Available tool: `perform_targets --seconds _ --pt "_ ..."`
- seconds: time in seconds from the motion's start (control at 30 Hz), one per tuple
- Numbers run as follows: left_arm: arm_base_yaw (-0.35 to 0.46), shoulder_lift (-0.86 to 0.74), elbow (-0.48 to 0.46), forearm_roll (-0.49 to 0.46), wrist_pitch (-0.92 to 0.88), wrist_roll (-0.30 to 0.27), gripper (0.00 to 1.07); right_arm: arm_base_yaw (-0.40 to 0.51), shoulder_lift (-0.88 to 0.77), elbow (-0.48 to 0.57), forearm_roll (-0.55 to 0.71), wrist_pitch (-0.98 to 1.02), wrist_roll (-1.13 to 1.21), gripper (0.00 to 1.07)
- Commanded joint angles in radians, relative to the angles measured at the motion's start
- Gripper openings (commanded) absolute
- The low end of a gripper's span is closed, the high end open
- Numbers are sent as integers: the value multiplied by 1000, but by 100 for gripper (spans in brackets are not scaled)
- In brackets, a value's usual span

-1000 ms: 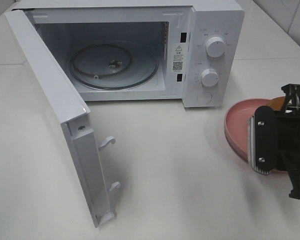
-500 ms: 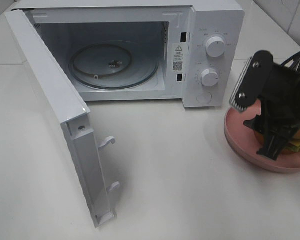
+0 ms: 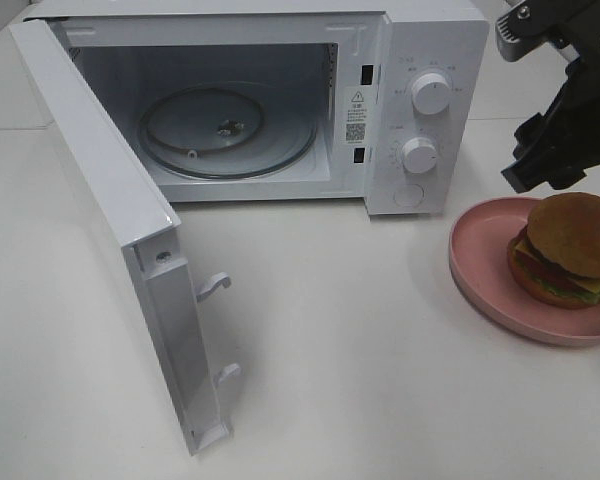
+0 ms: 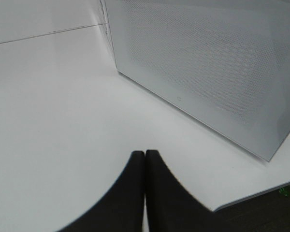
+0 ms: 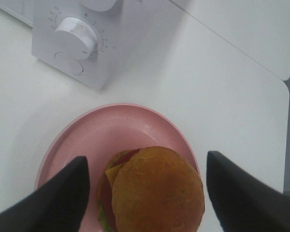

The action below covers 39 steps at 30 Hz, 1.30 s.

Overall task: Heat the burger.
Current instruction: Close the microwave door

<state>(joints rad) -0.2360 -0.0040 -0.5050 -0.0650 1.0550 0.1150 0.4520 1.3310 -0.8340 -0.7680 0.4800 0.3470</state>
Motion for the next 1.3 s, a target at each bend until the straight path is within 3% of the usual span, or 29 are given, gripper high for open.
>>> perform_targets --seconds 0.03,0.17,0.2,0.23,0.27,0.3,0.37,0.4,0.43,0.5,0.53,0.93,1.2,1.3 --pt "4 -22 2 -3 -13 -3 0 -24 -5 -22 43 31 -2 68" --pt "4 -22 2 -3 -13 -3 0 -129 -5 -40 180 32 -35 68" --pt "4 -22 2 -3 -13 -3 0 -193 -5 -49 259 32 -75 68" --pt "4 -22 2 -3 -13 -3 0 -193 -5 -49 259 32 -75 68" --pt "4 -22 2 -3 -13 -3 0 -245 -5 -57 363 37 -117 68" --pt "4 -22 2 -3 -13 -3 0 -245 -5 -57 363 37 -117 68" --pt "4 -22 2 -3 -13 -3 0 -315 -5 -74 523 79 -184 68" --pt "4 -22 2 -3 -13 -3 0 -315 -5 -74 523 79 -184 68" --pt "4 -22 2 -3 -13 -3 0 -354 -5 -77 621 110 -229 68" --pt "4 -22 2 -3 -13 -3 0 -372 -5 -77 657 129 -248 68" --pt "4 -22 2 -3 -13 -3 0 -398 -5 -77 733 177 -278 68" --pt "4 -22 2 -3 -13 -3 0 -418 -57 -77 768 410 -304 67" --pt "4 -22 2 -3 -13 -3 0 -418 -290 -69 768 490 -337 64" --pt "4 -22 2 -3 -13 -3 0 -418 -411 -12 768 522 -342 64"
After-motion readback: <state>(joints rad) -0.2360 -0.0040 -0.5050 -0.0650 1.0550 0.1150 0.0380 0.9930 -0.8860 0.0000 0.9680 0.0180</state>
